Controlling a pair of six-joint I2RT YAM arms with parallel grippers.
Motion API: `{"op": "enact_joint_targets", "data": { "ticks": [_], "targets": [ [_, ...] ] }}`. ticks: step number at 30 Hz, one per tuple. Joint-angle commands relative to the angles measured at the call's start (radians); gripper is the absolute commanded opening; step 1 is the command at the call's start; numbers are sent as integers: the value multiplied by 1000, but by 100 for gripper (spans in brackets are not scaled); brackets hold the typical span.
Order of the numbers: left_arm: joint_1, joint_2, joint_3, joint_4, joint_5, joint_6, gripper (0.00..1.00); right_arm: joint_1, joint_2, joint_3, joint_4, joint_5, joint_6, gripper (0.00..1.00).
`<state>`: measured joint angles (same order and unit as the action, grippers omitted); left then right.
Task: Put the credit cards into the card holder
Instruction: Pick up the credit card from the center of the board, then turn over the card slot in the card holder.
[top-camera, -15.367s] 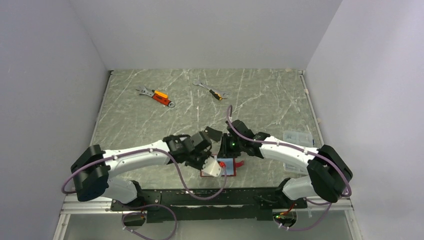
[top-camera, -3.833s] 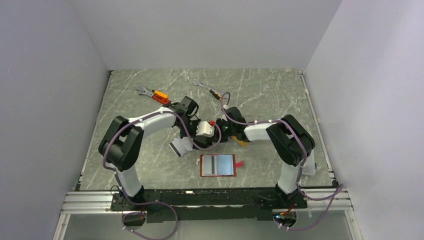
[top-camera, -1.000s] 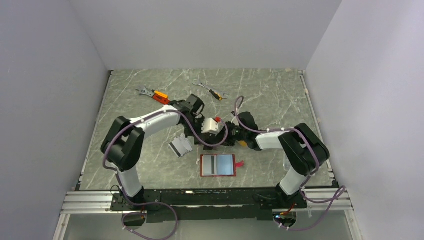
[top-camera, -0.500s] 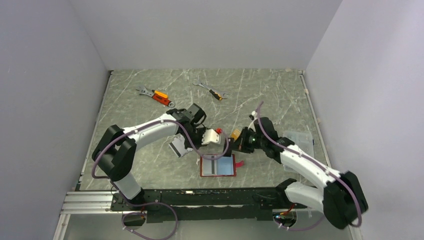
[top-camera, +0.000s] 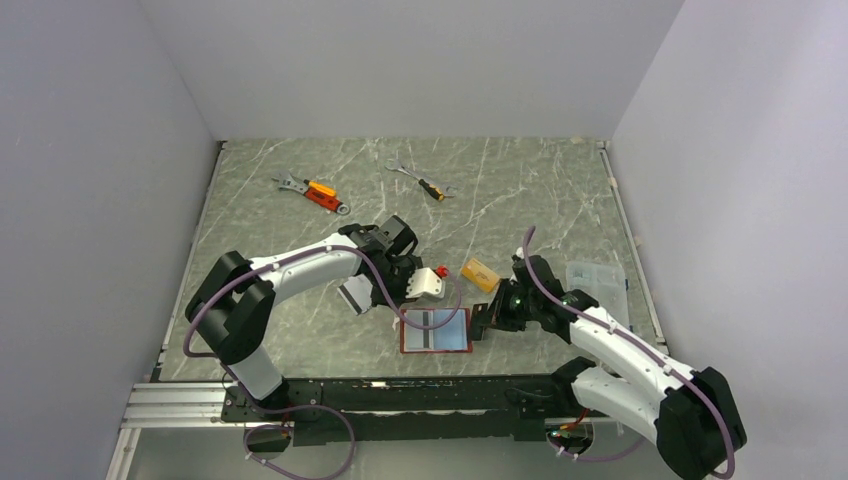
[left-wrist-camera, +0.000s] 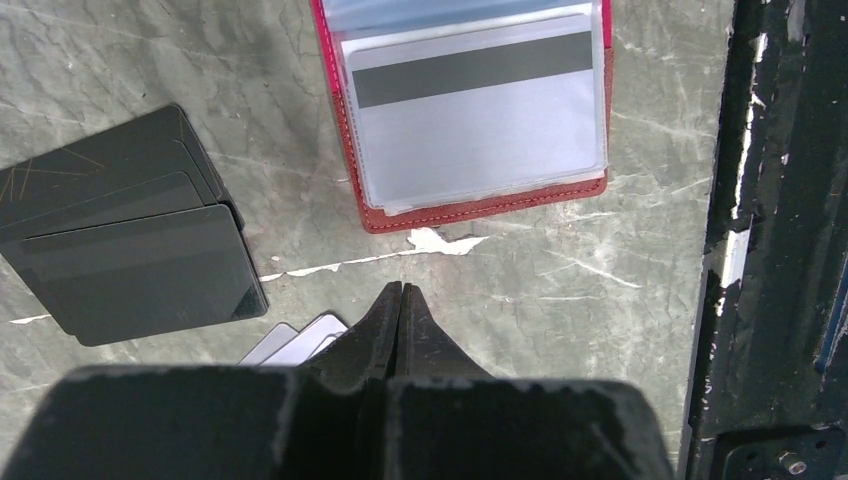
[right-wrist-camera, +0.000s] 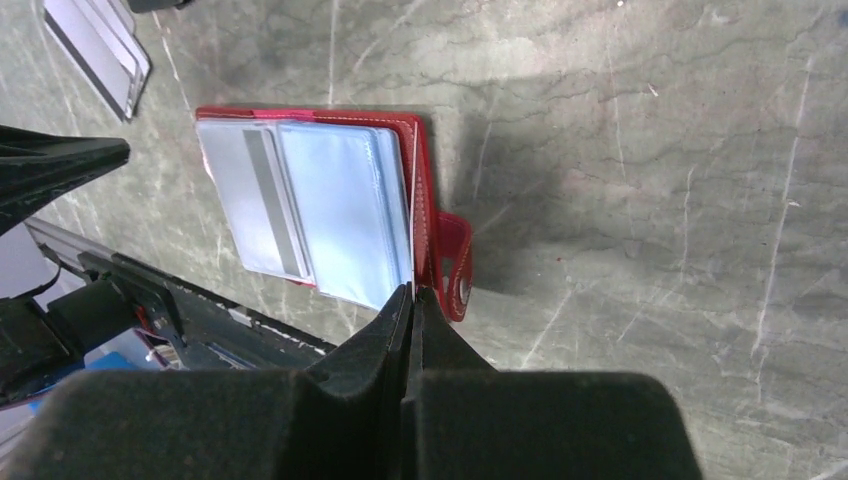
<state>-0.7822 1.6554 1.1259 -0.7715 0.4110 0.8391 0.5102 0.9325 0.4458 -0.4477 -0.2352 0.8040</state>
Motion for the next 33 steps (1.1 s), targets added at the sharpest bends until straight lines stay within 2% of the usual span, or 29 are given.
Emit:
{"op": "enact_joint_targets", "data": {
  "ticks": [1, 12, 22, 33],
  "targets": [
    [0, -29, -2, 12, 9, -14, 0, 15, 22, -8, 35, 8, 6, 0],
    [0, -24, -14, 21, -9, -9, 0, 29, -79, 65, -92, 73, -9, 0],
    [0, -27, -29, 28, -14, -11, 0, 56, -32, 18, 41, 10, 36, 0],
    [-4, -29, -51, 39, -12, -13, 0, 81, 5, -13, 89, 17, 49, 0]
  ]
}}
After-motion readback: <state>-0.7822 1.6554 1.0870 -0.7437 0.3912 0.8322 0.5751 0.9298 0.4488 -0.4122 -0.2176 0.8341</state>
